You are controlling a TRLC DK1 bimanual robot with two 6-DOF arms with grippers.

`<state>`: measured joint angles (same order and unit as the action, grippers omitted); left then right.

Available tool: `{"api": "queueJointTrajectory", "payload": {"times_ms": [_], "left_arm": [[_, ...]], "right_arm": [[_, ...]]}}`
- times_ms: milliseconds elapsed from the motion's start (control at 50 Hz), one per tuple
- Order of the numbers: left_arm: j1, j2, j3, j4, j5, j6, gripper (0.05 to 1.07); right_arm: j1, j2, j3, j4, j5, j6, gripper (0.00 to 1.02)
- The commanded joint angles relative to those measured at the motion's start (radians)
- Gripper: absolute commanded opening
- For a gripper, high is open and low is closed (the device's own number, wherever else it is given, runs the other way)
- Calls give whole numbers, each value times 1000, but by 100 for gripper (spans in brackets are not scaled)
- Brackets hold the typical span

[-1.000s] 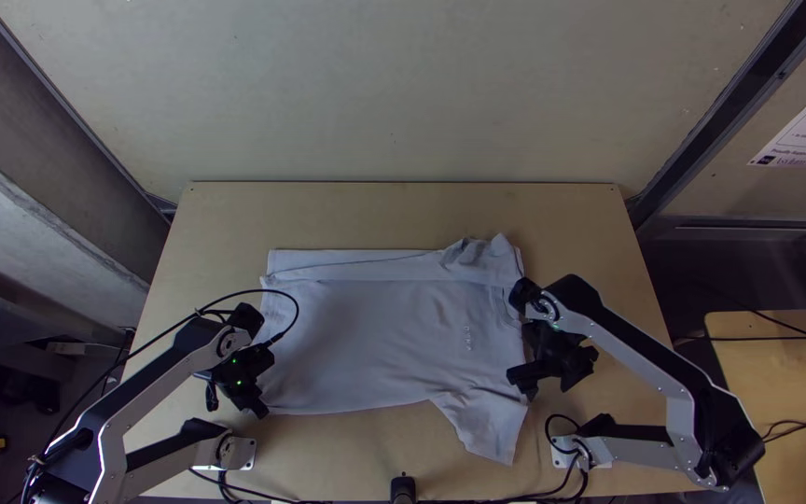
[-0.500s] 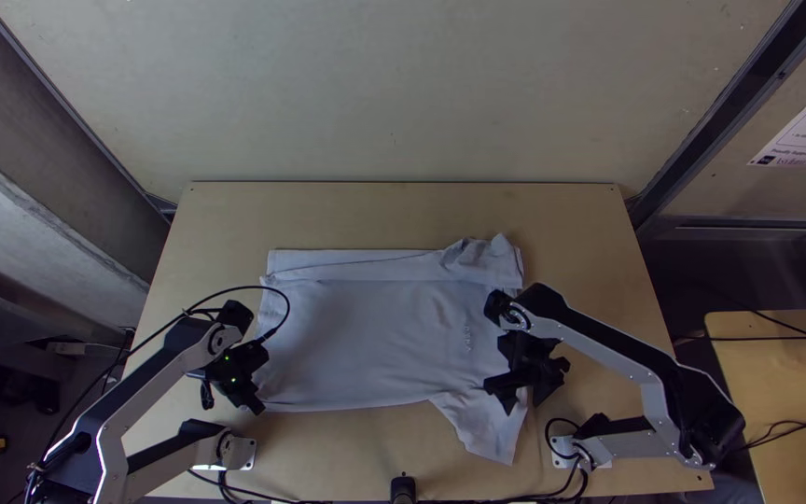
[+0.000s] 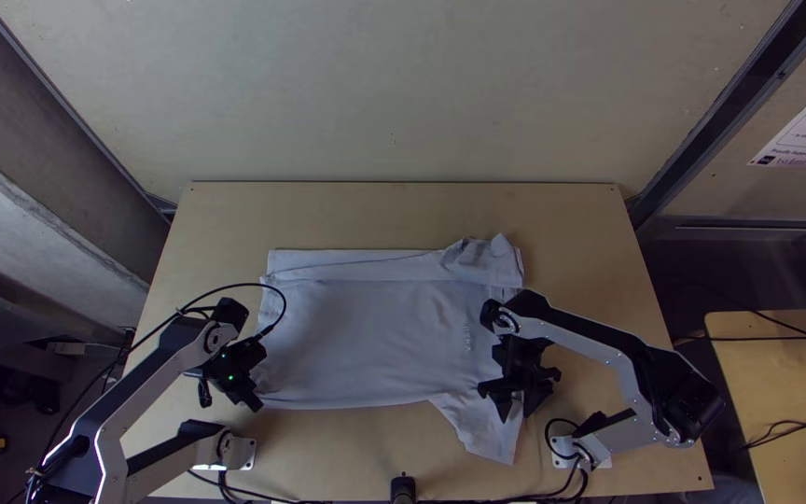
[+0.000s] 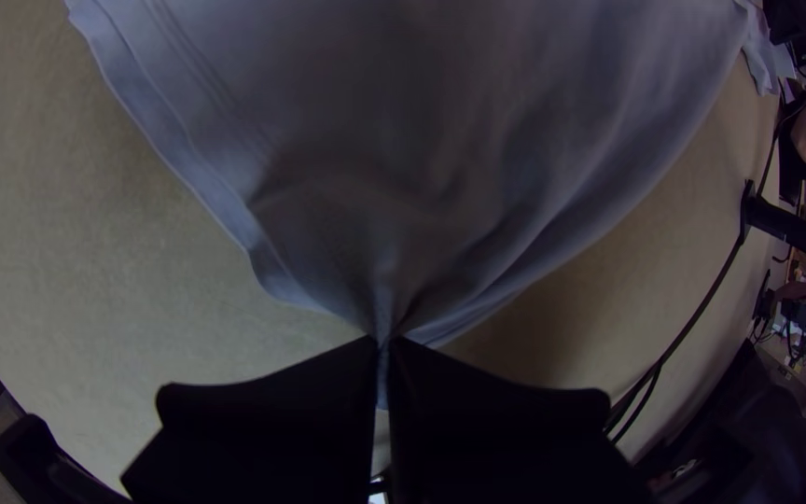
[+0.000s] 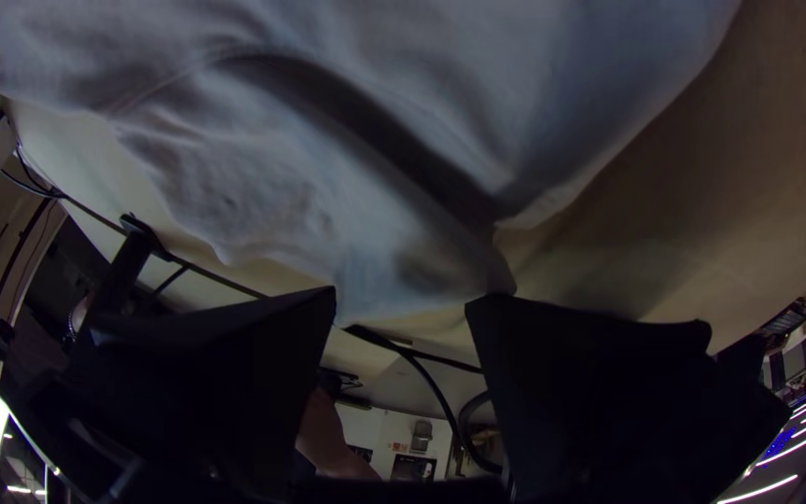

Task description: Fold the t-shirt

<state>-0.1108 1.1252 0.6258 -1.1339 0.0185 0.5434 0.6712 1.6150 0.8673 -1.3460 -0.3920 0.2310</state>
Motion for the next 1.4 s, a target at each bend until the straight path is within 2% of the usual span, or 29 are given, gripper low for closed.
{"api": "queueJointTrajectory", "payload": {"times_ms": [0, 100, 160, 180, 220, 260, 320, 380, 420, 680, 820, 860, 920, 980, 1040, 1080, 1180, 1380], "left_arm": [[7, -18, 14, -9, 8, 30, 8], [7, -19, 15, -6, 11, 30, 8], [7, -21, 15, -7, 11, 30, 8], [7, -22, 15, -9, 11, 30, 8], [7, -27, 17, -10, 11, 30, 8], [7, -30, 15, -10, 11, 32, 8], [10, -31, 14, -10, 11, 33, 8], [11, -31, 11, -12, 11, 33, 8], [10, -31, 9, -12, 12, 35, 8], [10, -31, 26, -12, 18, 33, 8], [20, -35, 29, -26, 17, 36, 8], [30, -38, 28, -30, 18, 46, 8], [36, -41, 28, -30, 18, 52, 8], [37, -41, 28, -30, 18, 52, 8], [37, -41, 32, -33, 18, 52, 8], [36, -41, 38, -40, 18, 52, 8], [39, -41, 46, -46, 18, 61, 8], [59, -35, 60, -46, 18, 78, 8]], "right_arm": [[-16, 13, -33, 15, -8, -16, 48], [-21, 8, -50, 56, -7, -19, 29], [-19, 6, -59, 61, -7, -18, 29], [-19, 10, -57, 54, -4, -18, 31], [-19, 14, -39, 24, 15, -21, 43], [-24, 6, -22, -4, 24, -44, 49], [-22, -10, 4, -45, 71, -48, 75], [-21, -9, 22, -87, 127, -44, 88], [-22, -9, 30, -88, 148, -38, 89], [-24, 45, 30, -51, 154, -58, 88], [-24, 63, 22, -24, 145, -52, 76], [-22, 65, 21, -10, 130, -53, 68], [-22, 77, 18, 5, 120, -55, 67], [-19, 83, 16, 18, 119, -55, 53], [-13, 65, 22, 22, 119, -52, 32], [-12, 46, 27, 22, 111, -48, 22], [-21, 23, 35, 18, 101, -47, 3], [-44, 2, 35, -25, 99, -53, 3]]}}
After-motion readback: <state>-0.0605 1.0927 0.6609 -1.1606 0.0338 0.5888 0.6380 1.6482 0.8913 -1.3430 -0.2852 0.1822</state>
